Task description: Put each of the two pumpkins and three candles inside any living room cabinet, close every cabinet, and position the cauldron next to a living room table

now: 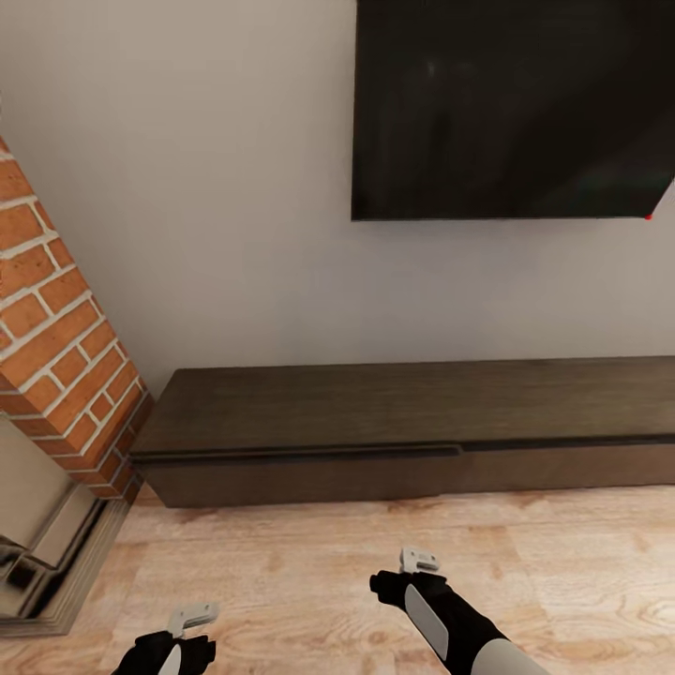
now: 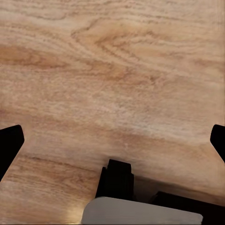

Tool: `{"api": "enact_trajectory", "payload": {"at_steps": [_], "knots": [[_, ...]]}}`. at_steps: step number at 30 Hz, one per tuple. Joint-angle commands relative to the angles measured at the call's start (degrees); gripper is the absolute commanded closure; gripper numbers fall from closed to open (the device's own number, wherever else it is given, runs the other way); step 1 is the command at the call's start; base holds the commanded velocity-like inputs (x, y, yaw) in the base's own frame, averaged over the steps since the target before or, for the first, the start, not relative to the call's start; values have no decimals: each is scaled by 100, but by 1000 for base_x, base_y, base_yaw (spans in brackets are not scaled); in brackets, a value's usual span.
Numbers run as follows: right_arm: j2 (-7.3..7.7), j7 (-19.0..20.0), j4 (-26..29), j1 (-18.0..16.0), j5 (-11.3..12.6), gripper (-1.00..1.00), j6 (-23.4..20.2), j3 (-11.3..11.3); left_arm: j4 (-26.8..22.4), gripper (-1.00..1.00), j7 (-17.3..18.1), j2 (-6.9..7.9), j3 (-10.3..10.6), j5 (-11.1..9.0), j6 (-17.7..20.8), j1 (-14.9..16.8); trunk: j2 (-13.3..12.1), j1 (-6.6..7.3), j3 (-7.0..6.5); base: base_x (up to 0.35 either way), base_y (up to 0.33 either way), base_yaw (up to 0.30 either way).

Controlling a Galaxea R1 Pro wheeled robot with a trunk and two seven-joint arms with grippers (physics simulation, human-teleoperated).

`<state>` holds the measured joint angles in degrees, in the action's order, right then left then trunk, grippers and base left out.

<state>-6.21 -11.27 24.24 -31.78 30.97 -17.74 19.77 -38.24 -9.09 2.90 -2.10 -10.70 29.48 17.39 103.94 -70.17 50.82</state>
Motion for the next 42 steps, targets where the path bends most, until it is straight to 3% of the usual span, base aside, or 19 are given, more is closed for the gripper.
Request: {"api": "enact_trajectory", "payload": {"at_steps": [1,21,42], "knots": [[5,-52,-7,-3,58,-100,20,50,52,-100,-40,0,8,-54,25,1,-39,23,-19,0,0,0],[-29,-51,-204,1,50,-100,316,62,223,-100,-40,-1,23,-46,-91,1,-842,462,-545,0,0,0],[-42,-50,-241,0,50,-100,341,62,229,-100,-40,-9,26,-37,-93,1,-1684,924,-1118,0,0,0]]}}
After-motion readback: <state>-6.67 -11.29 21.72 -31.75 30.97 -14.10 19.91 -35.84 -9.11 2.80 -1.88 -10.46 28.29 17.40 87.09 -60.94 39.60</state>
